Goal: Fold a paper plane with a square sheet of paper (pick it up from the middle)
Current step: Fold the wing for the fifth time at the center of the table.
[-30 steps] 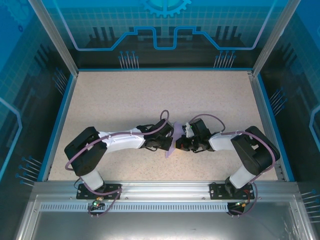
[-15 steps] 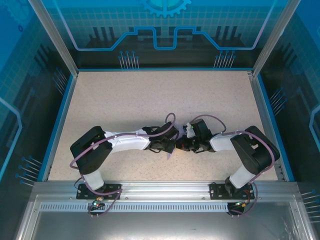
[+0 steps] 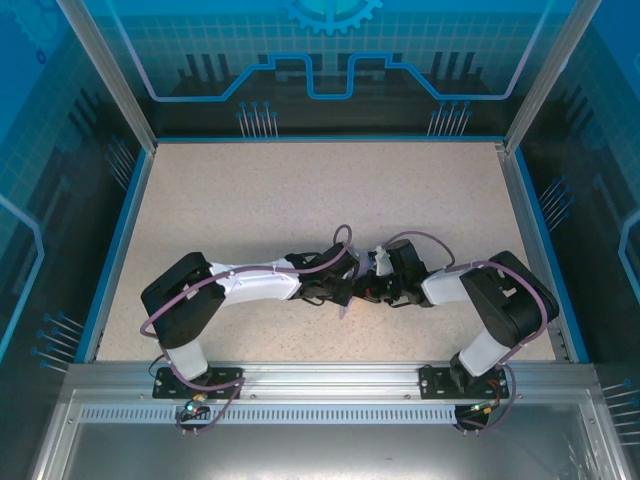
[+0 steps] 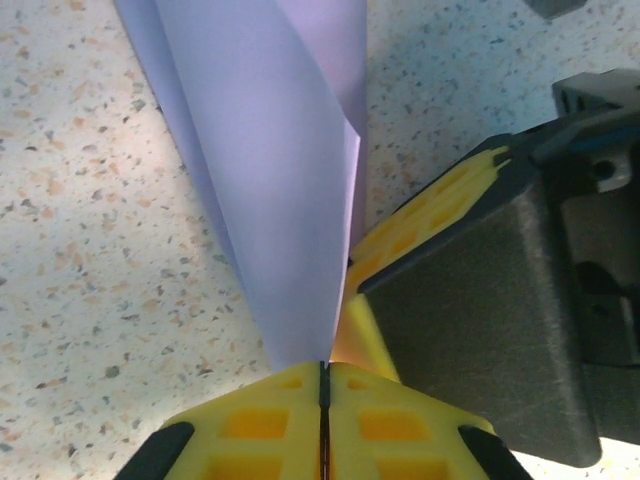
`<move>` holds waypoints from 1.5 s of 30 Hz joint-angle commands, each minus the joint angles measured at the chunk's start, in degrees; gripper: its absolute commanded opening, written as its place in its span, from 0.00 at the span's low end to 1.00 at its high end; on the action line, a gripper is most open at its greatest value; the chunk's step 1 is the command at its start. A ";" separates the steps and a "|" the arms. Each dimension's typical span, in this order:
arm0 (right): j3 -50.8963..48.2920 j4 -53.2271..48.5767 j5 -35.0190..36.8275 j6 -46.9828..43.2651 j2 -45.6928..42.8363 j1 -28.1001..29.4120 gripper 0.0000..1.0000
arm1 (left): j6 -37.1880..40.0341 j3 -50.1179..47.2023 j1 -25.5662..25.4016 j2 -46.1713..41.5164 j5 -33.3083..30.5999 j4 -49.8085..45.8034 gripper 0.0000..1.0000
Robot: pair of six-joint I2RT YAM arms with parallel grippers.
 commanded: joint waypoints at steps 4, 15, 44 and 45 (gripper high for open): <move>-2.00 -2.14 2.34 0.09 2.68 -0.30 0.00 | -1.23 -1.20 0.30 1.15 2.67 3.25 0.09; -1.76 -4.46 2.21 -0.09 -0.90 -1.11 0.00 | -1.17 -2.42 0.67 2.30 2.58 3.78 0.08; 0.37 -14.50 6.07 -1.96 -5.74 -1.19 0.02 | -0.99 -2.42 1.84 1.50 4.34 4.88 0.08; 0.40 -14.79 6.29 -2.14 -5.67 -1.18 0.02 | -1.03 -2.39 1.84 1.25 4.62 5.05 0.08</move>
